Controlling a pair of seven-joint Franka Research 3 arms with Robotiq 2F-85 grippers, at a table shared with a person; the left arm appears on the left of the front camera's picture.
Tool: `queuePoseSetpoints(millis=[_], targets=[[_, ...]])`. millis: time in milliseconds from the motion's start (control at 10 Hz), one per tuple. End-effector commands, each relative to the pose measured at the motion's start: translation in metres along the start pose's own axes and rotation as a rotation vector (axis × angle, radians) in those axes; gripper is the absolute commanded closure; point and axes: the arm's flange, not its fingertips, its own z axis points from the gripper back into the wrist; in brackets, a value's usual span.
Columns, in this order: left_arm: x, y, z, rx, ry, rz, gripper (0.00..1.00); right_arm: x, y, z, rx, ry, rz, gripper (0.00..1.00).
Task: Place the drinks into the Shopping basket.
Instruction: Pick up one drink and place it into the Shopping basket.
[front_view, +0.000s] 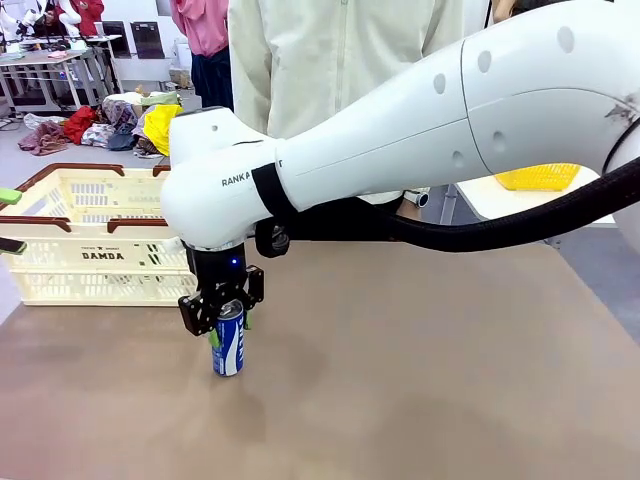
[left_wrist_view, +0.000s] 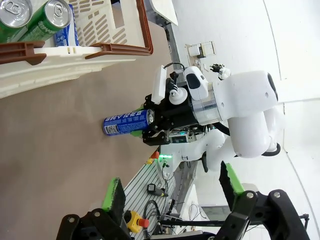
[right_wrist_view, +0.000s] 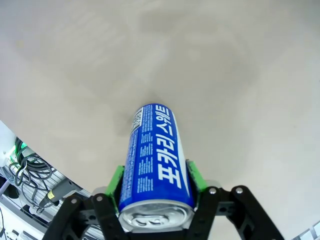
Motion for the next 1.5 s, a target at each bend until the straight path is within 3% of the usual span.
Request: queuePoseSetpoints(millis=[0,400,700,900,1000,1300,1400], targets=[[-0.002,-0.002,0.002,0.001,0.003,-0.002,0.00,-0.009,0.001,-0.002,-0.019,-0.008,-0.005,0.00],[-0.002,-0.002,0.002,0.001,0.003,-0.002,0.00,-0.026,-0.008,0.019,0.003,-0.084,-0.042,0.00],[-0.002,-0.002,0.002,0.001,0.003,-0.002,0.00,-0.079,-0.038,0.116,0.146,-0.194,-0.102,0.00],[-0.002,-0.002,0.002,0.001,0.003,-0.002,0.00,-0.133,-0.073,0.185,0.362,-0.293,-0.249,0.00],[-0.002,-0.002,0.002,0.001,0.003,-0.002,0.00,-0.165,-0.101,0.208,0.522,-0.352,-0.394,0.00],[-0.002,-0.002,0.002,0.001,0.003,-0.002,0.00,-0.296,-0.191,0.195,1.134,-0.503,-0.736,0.00],[-0.002,-0.002,0.002,0.001,0.003,-0.002,0.00,-0.340,-0.214,0.174,1.274,-0.546,-0.752,0.00]])
